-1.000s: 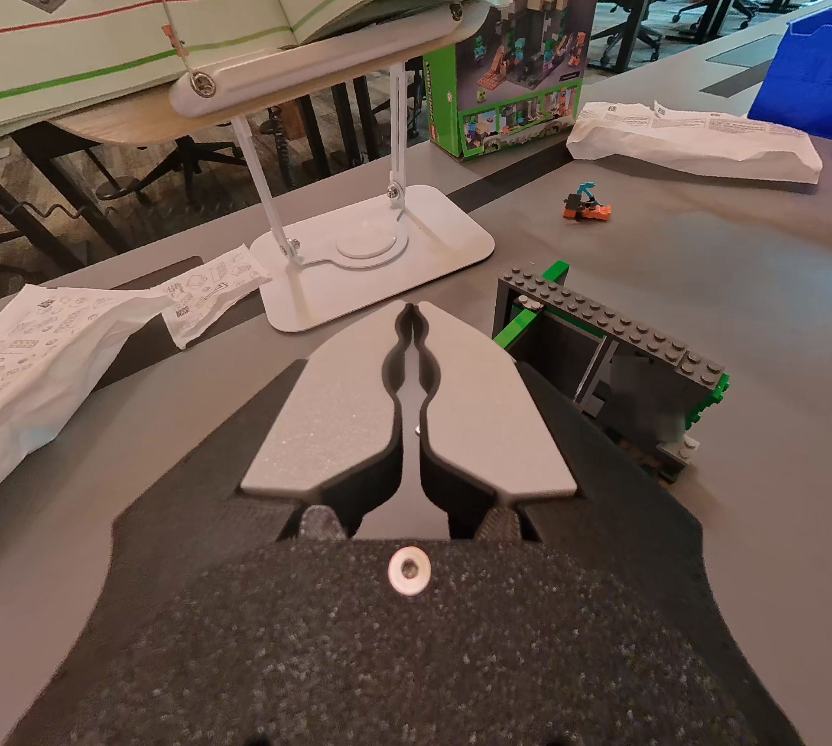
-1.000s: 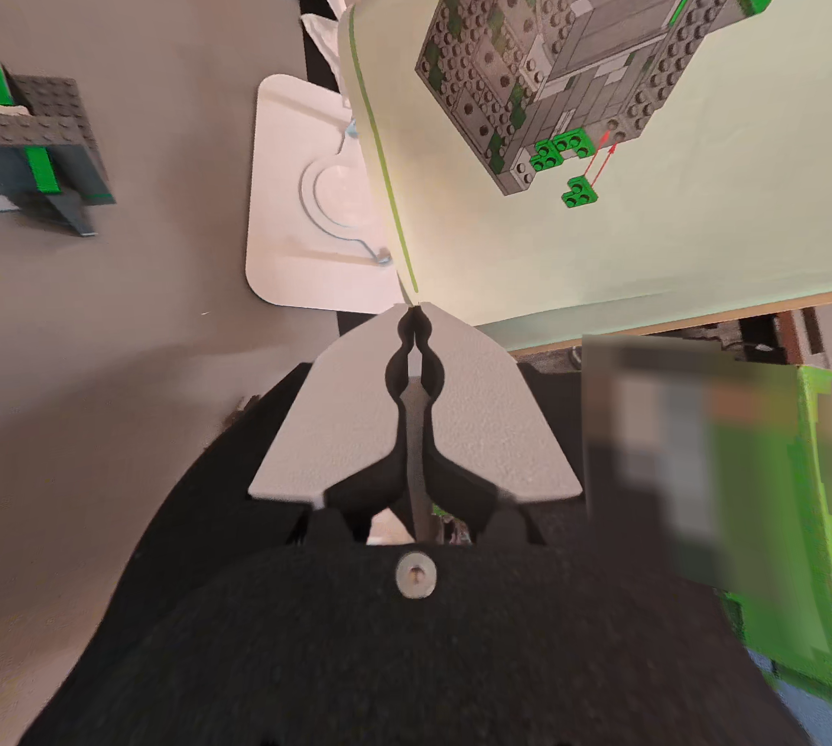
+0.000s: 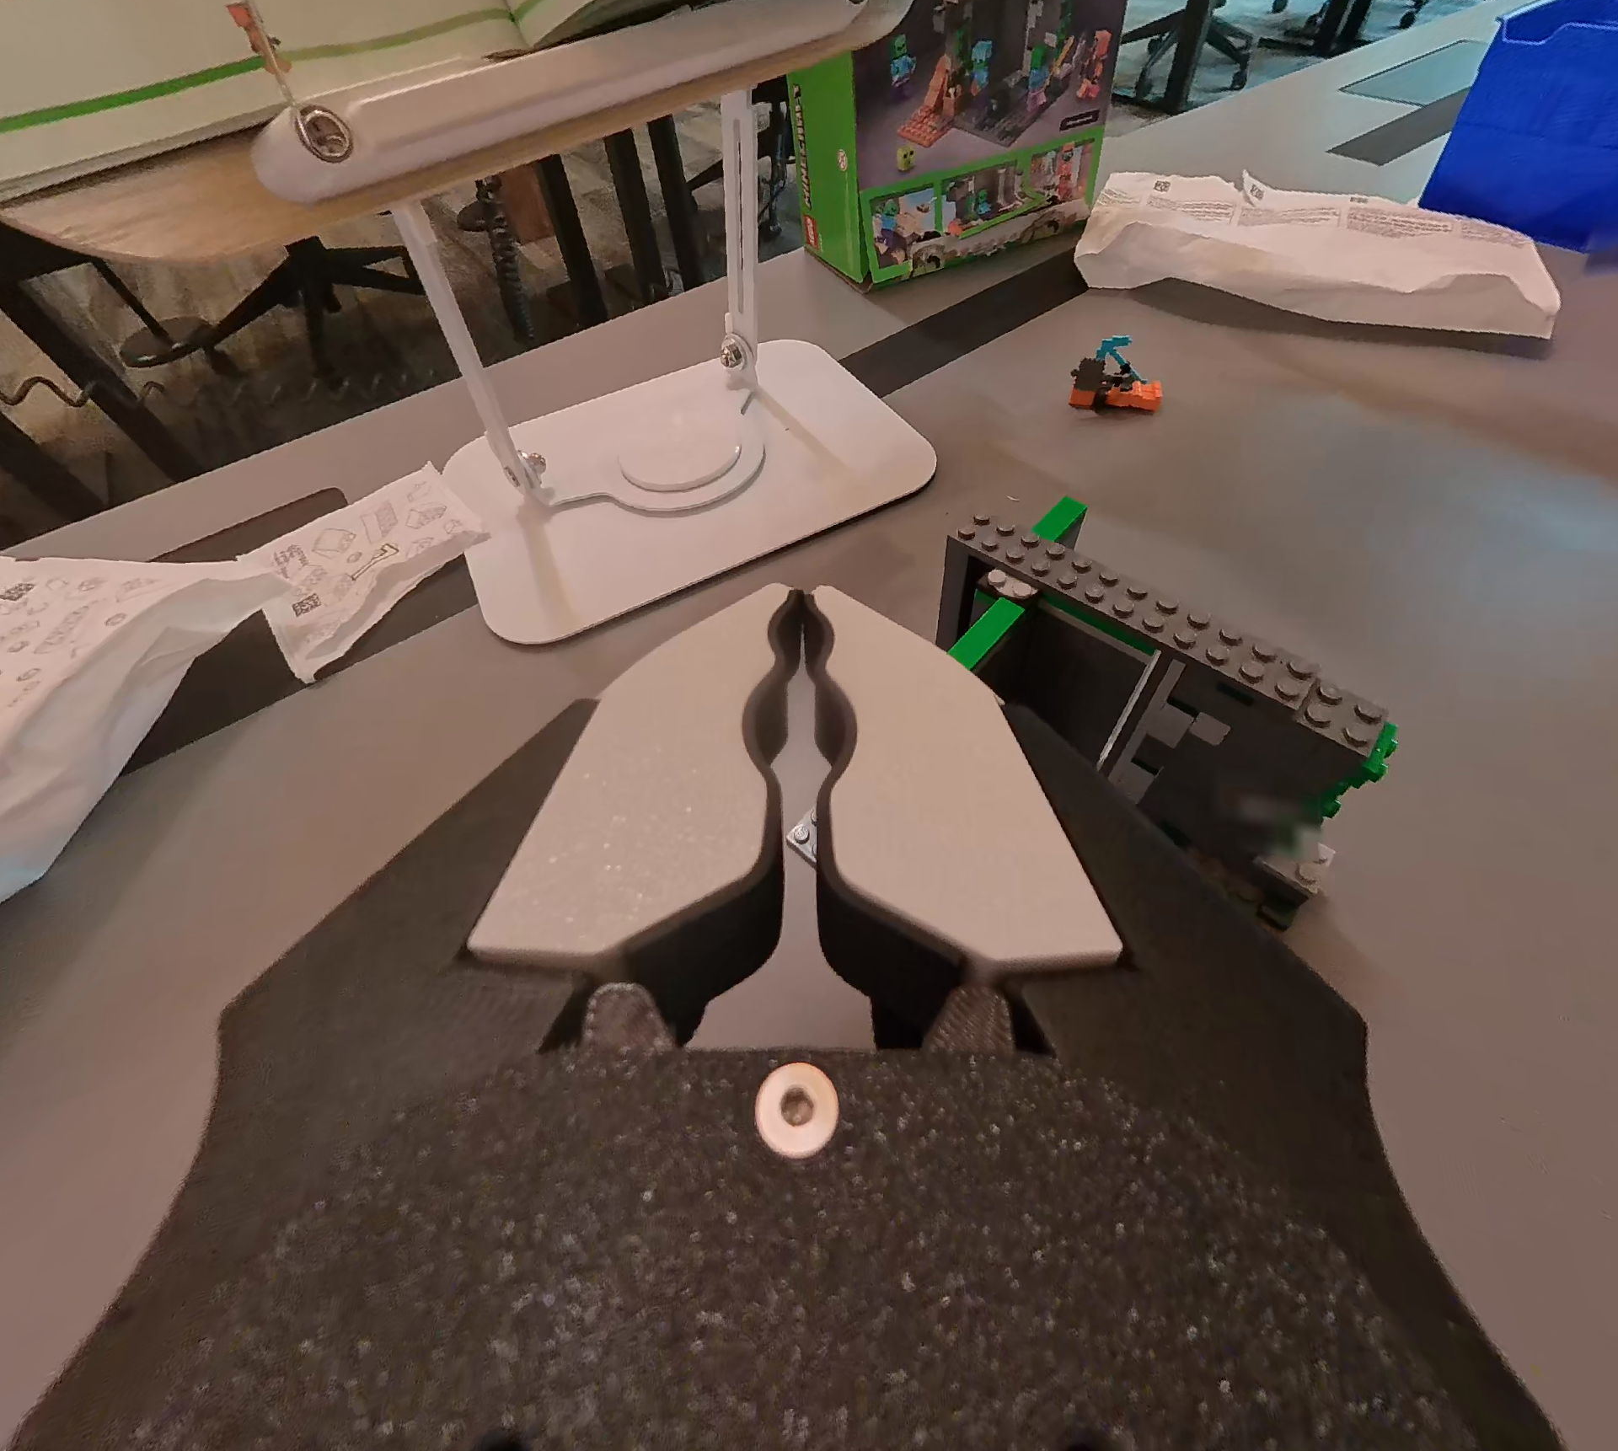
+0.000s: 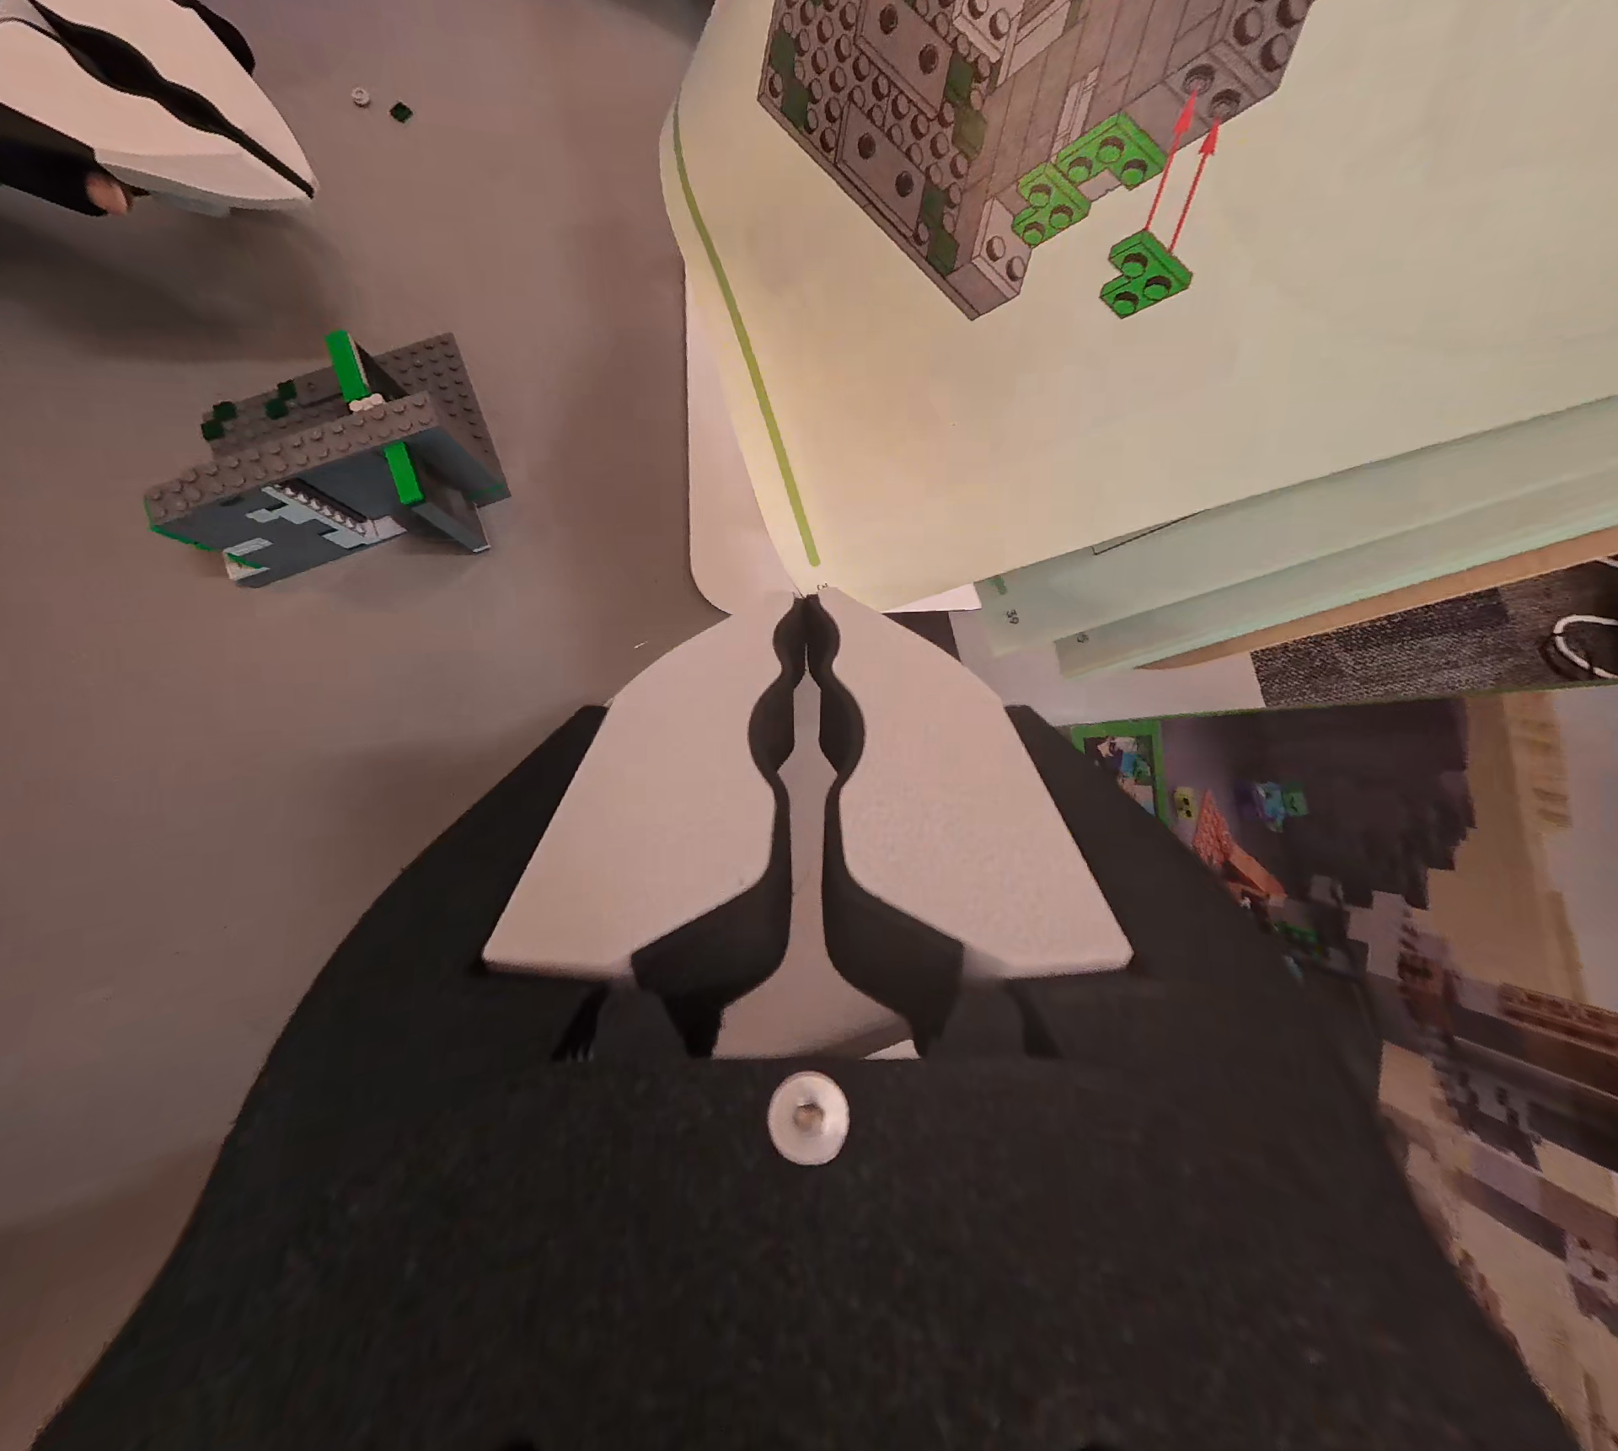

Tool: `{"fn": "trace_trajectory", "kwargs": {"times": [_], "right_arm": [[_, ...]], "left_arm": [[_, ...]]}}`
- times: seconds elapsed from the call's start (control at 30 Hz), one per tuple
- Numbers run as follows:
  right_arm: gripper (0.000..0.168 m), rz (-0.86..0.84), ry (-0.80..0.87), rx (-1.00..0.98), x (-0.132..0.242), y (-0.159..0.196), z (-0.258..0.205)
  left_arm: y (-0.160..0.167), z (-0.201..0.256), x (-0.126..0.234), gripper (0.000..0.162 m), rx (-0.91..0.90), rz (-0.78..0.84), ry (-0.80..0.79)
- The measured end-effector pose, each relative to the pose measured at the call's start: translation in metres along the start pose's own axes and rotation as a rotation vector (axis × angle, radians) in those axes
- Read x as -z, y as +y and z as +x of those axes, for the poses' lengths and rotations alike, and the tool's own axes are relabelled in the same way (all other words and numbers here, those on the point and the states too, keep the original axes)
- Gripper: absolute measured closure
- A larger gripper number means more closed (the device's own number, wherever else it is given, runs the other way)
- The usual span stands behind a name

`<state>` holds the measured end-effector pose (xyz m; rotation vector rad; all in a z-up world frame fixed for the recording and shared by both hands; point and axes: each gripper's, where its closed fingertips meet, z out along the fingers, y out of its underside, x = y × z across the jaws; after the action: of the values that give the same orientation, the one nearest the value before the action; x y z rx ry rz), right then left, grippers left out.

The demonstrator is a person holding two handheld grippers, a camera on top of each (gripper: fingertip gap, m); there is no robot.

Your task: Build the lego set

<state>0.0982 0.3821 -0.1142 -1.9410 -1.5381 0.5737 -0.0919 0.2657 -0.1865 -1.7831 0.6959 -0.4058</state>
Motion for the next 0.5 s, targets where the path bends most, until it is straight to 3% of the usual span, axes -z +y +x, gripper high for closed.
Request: {"fn": "trace_trajectory", "kwargs": {"times": [0.13, 0.27, 0.4, 0.5], "right_arm": [[0.168, 0.011, 0.065, 0.042, 0.002, -0.003, 0.006], [0.168, 0.036, 0.149, 0.085, 0.008, -0.011, 0.009], [0.168, 0.041, 0.197, 0.102, 0.015, -0.014, 0.010], [0.168, 0.042, 0.209, 0.104, 0.017, -0.016, 0.010]], "left_arm": [[-0.009, -0.007, -0.002, 0.160, -0.012, 0.013, -0.029], [-0.047, -0.032, -0.011, 0.148, -0.007, 0.053, -0.083], [-0.094, -0.083, -0.037, 0.145, -0.041, 0.072, -0.212], [-0.111, -0.116, -0.068, 0.136, -0.040, 0.010, -0.257]]}}
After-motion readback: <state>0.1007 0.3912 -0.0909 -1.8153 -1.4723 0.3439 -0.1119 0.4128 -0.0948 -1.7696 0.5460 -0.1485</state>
